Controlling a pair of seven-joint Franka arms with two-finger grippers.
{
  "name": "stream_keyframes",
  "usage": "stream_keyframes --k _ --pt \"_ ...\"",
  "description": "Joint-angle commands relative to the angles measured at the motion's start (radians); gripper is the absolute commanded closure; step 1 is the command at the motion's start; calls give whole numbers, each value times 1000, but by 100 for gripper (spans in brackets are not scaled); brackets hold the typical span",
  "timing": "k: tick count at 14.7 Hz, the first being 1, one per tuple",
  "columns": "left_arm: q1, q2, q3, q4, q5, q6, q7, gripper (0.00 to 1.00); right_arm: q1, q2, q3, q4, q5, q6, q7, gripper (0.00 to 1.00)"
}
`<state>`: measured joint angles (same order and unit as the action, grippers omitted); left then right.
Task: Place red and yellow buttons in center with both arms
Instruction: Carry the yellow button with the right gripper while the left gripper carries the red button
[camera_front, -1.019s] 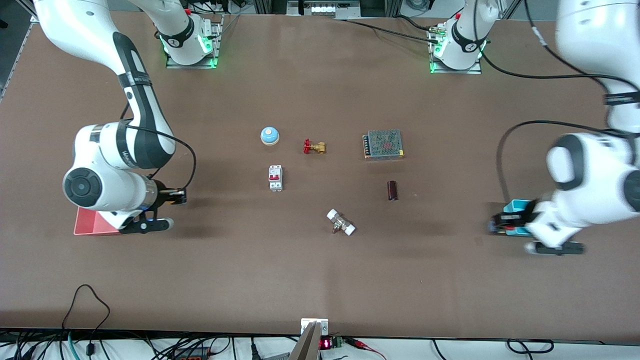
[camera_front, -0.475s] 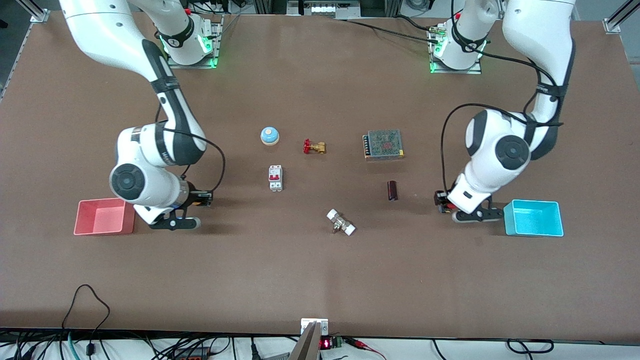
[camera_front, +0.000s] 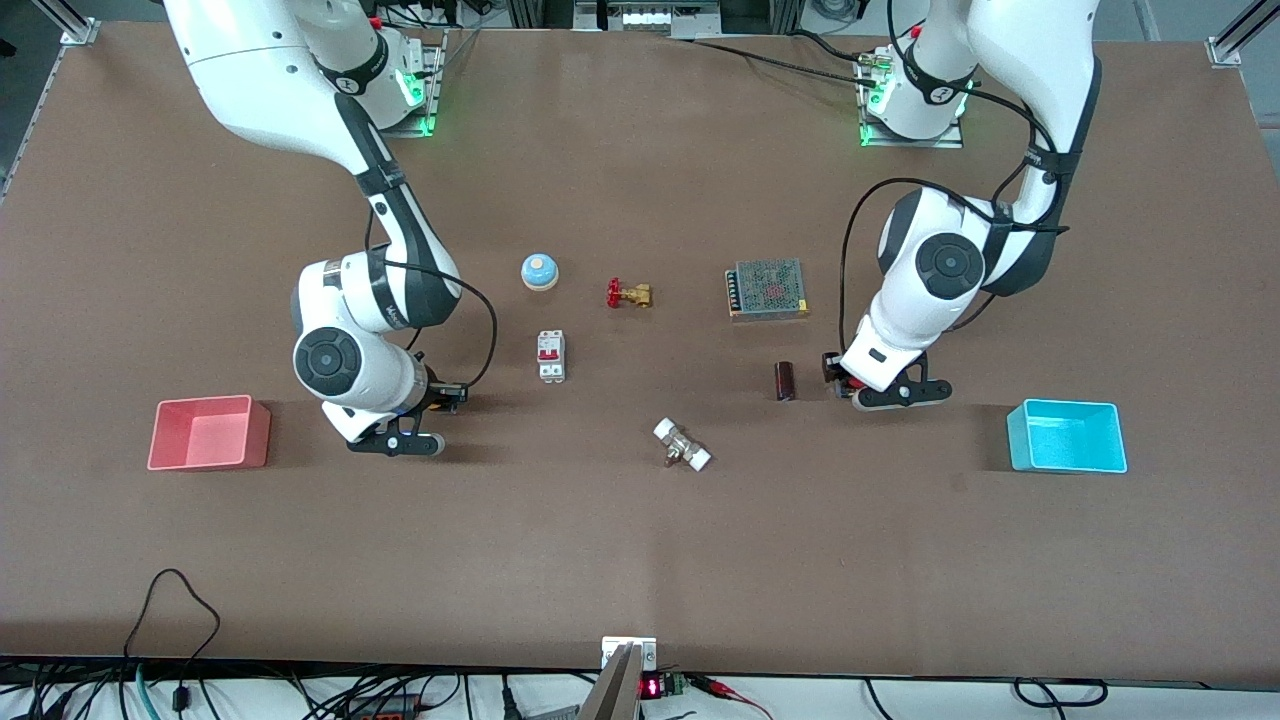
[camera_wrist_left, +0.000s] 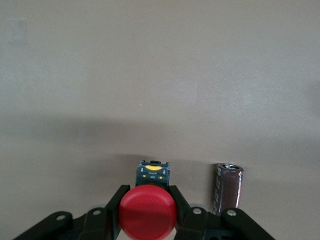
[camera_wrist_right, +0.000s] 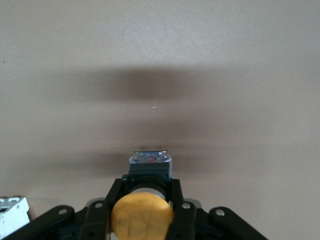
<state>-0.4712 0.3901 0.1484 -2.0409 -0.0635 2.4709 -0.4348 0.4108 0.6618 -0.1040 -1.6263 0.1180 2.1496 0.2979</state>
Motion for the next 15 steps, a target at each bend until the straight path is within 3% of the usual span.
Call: stream_keyframes --k 1,6,7,8,9,11,12,13,14,15 --pt "-11 -10 13 -27 31 22 -39 99 19 7 -10 -14 14 23 20 62" --pt "-10 35 13 -22 30 82 -62 99 29 9 -10 -33 14 39 20 58" --pt "-12 48 11 -19 30 103 -79 99 33 7 -10 -33 14 39 20 42" --pt "-12 55 11 -18 30 111 -81 99 33 4 -10 -32 15 36 24 13" --pt "-12 61 10 -15 30 111 -81 99 29 -2 -11 -27 14 30 44 0" --pt "-12 62 10 -13 30 111 -81 94 29 -30 -13 -23 12 26 53 0" --pt "-11 61 10 -10 30 111 -79 66 29 -50 -16 -23 12 24 50 0" --pt "-9 61 10 -2 30 109 -75 6 26 -71 -17 -23 12 23 49 0" --pt "-9 61 10 1 30 109 -75 0 25 -94 -20 -21 11 6 49 0" --pt "-7 59 10 2 30 109 -71 0 23 -119 -22 -20 8 -8 47 0"
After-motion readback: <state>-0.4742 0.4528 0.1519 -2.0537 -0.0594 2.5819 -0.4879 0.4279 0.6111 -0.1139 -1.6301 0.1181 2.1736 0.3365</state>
